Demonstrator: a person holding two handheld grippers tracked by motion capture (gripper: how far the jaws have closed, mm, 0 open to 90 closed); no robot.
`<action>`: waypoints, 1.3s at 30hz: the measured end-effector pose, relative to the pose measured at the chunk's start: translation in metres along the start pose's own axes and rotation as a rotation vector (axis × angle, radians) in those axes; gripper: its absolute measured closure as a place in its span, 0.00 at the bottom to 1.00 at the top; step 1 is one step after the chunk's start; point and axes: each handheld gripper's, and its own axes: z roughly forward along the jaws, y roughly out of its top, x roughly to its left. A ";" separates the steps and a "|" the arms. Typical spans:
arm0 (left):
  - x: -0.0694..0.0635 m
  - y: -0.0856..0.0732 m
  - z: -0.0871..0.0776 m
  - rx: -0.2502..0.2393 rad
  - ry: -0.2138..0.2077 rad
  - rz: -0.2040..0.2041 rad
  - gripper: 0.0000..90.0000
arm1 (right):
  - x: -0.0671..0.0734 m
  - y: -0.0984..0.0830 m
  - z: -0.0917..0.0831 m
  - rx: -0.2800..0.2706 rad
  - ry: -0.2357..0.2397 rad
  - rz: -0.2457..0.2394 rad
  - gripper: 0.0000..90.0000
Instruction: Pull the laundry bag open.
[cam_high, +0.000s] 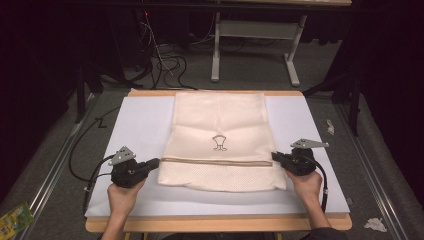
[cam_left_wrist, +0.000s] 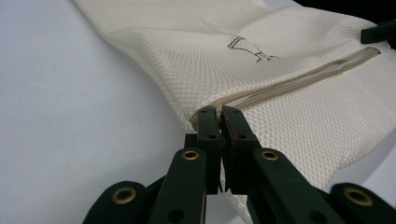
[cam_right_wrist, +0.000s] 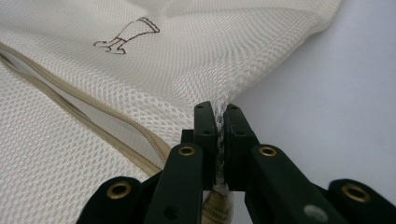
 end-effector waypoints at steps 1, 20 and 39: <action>0.000 -0.001 0.000 0.004 0.000 0.000 0.97 | 0.000 -0.001 0.001 0.007 0.000 -0.003 0.97; -0.004 -0.005 0.001 0.048 0.012 0.007 0.96 | 0.000 -0.013 0.010 0.052 0.011 -0.002 0.95; -0.007 -0.013 0.013 0.111 0.051 0.039 0.96 | -0.003 -0.023 0.020 0.088 0.006 0.001 0.91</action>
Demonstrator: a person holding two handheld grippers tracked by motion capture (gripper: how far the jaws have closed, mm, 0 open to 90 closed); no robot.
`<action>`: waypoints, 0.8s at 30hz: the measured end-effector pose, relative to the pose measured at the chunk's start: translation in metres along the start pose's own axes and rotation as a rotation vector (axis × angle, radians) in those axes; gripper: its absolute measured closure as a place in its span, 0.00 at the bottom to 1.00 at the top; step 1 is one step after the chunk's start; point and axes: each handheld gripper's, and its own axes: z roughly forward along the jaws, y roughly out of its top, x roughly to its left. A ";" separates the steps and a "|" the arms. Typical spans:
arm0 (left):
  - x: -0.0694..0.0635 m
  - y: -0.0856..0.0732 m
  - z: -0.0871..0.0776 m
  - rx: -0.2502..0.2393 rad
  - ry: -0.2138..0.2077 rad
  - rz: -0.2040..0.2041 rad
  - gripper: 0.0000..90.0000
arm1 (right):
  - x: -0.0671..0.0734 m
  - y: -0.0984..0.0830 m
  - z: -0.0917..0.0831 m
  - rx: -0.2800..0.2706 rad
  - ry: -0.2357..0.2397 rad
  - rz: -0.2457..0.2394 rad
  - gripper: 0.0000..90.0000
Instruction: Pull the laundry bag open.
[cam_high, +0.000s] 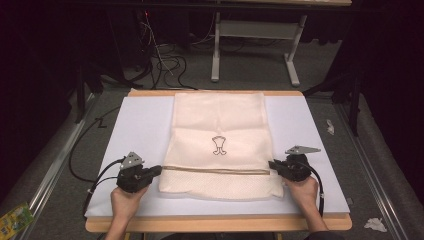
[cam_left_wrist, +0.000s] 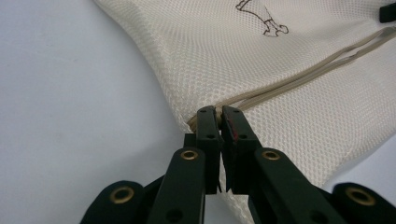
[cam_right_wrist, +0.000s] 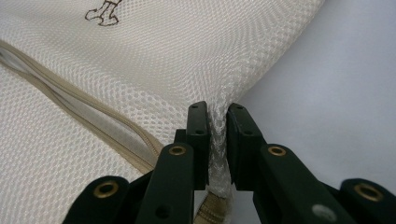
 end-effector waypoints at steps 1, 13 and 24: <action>0.000 0.000 0.001 0.002 0.001 0.002 0.96 | -0.001 -0.001 0.000 -0.003 0.001 0.002 0.91; -0.003 -0.005 0.008 0.021 0.021 0.013 0.94 | -0.002 -0.002 0.002 0.013 -0.004 0.018 0.77; -0.004 -0.006 0.009 -0.009 0.020 0.024 0.79 | -0.006 -0.003 -0.002 -0.024 -0.028 0.036 0.60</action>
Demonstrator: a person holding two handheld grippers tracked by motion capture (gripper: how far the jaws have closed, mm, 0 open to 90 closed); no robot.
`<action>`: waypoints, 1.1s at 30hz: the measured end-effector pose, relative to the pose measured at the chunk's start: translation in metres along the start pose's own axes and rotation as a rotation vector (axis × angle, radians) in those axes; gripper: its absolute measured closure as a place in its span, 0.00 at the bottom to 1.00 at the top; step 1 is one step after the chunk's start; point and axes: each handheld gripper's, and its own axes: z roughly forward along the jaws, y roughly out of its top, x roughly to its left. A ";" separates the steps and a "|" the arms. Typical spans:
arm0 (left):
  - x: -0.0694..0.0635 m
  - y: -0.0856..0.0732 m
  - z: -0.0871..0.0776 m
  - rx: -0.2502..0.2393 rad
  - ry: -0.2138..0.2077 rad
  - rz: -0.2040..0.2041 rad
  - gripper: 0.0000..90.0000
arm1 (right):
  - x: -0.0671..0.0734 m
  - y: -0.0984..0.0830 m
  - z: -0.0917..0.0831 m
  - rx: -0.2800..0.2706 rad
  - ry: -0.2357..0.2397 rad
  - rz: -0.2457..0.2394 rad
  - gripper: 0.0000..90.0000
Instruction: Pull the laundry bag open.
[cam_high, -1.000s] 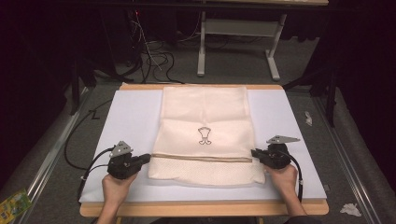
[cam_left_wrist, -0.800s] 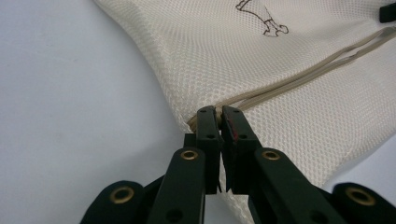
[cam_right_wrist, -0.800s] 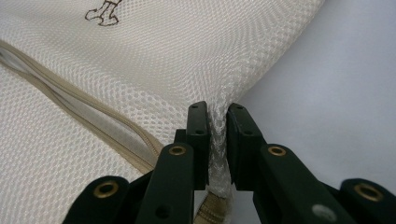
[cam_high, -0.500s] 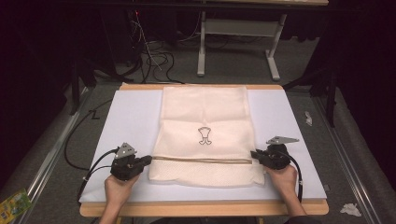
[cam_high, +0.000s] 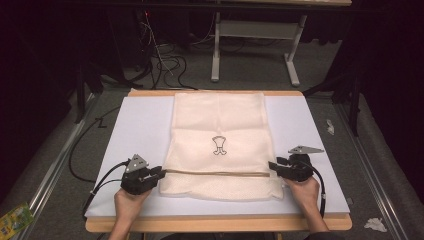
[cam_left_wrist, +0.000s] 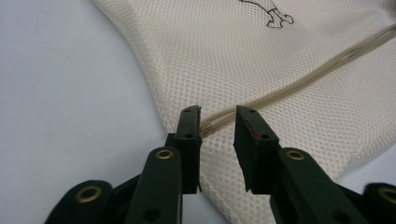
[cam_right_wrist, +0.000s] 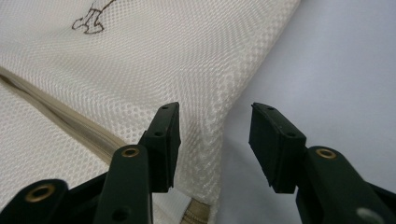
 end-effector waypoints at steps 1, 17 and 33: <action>0.000 0.000 -0.001 -0.005 0.004 0.000 0.77 | 0.000 0.000 -0.002 -0.008 -0.005 0.004 0.59; 0.010 0.007 -0.015 -0.102 0.045 -0.027 0.65 | -0.010 0.004 -0.027 -0.120 -0.031 0.015 0.58; 0.018 0.008 -0.027 -0.165 0.071 -0.049 0.64 | -0.023 0.002 -0.045 -0.189 -0.062 0.042 0.58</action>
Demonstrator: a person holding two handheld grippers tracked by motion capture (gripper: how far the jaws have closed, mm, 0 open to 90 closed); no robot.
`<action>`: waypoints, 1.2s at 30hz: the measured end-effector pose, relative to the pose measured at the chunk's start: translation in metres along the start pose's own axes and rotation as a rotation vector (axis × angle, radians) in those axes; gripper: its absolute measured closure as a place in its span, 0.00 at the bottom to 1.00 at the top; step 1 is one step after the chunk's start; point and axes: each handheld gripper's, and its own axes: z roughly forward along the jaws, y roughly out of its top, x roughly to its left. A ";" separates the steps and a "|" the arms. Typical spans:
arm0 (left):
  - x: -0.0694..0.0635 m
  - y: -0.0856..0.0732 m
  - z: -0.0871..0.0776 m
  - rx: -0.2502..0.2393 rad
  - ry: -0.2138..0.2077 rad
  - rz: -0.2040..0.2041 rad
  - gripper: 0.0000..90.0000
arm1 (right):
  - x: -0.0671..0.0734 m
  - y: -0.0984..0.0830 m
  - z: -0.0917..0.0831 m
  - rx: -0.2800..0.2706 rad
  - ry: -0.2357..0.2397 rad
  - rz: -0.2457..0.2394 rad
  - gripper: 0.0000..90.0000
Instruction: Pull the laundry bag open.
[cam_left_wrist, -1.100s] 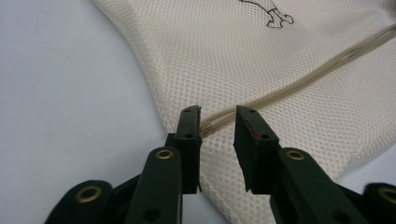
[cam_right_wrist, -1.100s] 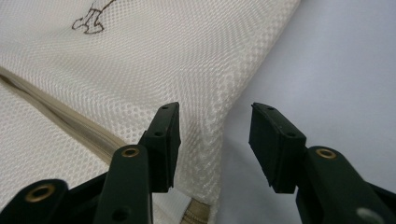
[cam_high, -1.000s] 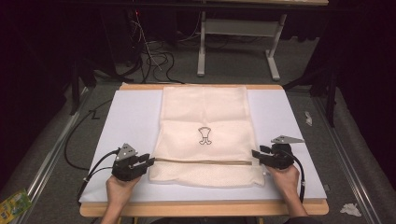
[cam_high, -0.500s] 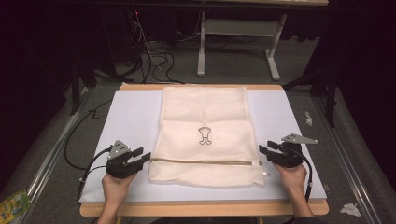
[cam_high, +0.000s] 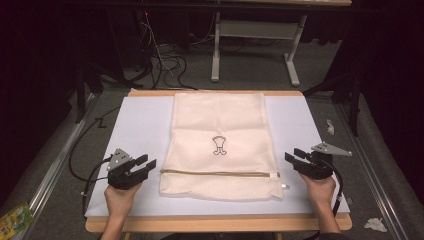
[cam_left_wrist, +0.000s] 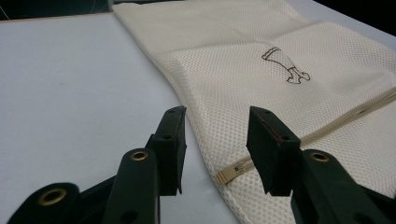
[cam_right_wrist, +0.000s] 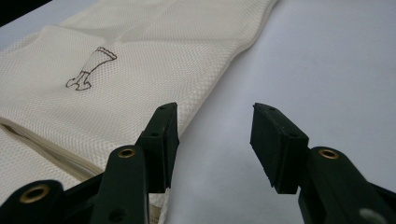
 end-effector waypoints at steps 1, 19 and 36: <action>0.001 0.000 -0.001 0.000 0.002 0.000 0.64 | -0.001 0.000 -0.001 -0.005 -0.003 0.004 0.58; 0.014 -0.003 -0.010 -0.028 0.044 -0.042 0.63 | -0.021 -0.008 -0.015 -0.042 -0.031 0.047 0.59; 0.027 -0.007 -0.007 -0.025 0.082 -0.080 0.62 | -0.039 -0.017 -0.020 -0.064 -0.060 0.112 0.59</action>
